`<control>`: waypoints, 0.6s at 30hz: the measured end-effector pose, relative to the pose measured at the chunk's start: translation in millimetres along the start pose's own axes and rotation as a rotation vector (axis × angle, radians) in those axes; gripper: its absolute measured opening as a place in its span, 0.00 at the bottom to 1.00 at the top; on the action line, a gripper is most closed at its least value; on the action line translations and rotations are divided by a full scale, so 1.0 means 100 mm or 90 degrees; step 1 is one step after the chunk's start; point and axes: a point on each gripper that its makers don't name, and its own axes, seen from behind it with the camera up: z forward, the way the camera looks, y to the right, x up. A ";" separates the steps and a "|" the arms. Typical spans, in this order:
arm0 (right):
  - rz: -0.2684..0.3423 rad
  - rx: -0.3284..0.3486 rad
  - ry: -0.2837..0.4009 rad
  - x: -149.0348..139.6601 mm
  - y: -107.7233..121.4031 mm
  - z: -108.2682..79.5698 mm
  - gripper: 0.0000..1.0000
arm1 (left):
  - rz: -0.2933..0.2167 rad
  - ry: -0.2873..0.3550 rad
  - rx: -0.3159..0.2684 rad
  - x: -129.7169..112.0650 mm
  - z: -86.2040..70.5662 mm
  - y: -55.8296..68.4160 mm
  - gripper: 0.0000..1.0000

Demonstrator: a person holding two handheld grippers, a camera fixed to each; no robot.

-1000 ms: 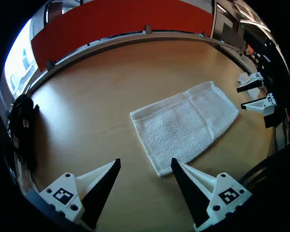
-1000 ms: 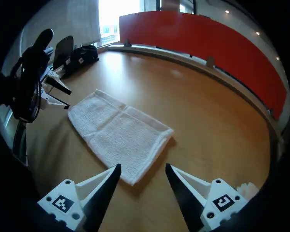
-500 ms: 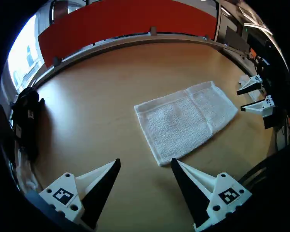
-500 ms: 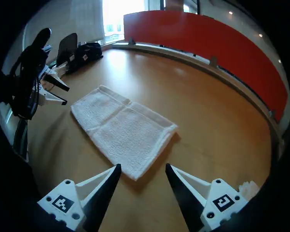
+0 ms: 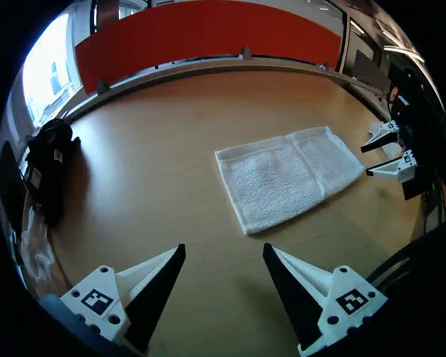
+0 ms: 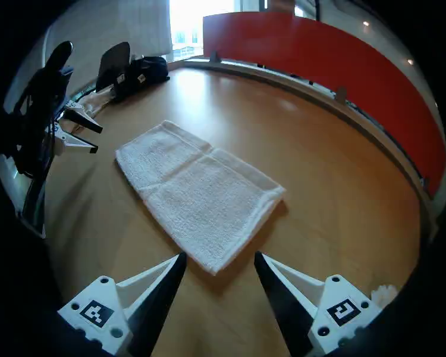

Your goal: Fold towel

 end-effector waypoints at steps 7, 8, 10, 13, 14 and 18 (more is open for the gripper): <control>-0.018 0.008 -0.011 -0.03 0.00 0.04 0.87 | -0.032 0.021 0.013 -0.09 -0.11 -0.02 0.97; -0.021 0.009 -0.012 -0.03 0.00 0.04 0.87 | -0.035 0.024 0.015 -0.10 -0.12 -0.02 0.97; -0.026 0.012 -0.015 -0.04 0.00 0.05 0.86 | -0.040 0.029 0.019 -0.13 -0.15 -0.03 0.97; -0.032 0.018 -0.022 -0.06 -0.02 0.06 0.81 | -0.046 0.033 0.025 -0.17 -0.19 -0.04 0.97; -0.034 0.021 -0.025 -0.07 -0.02 0.06 0.79 | -0.048 0.034 0.027 -0.19 -0.20 -0.04 0.97; -0.041 0.030 -0.031 -0.08 -0.05 0.06 0.70 | -0.063 0.041 0.037 -0.25 -0.25 -0.08 0.97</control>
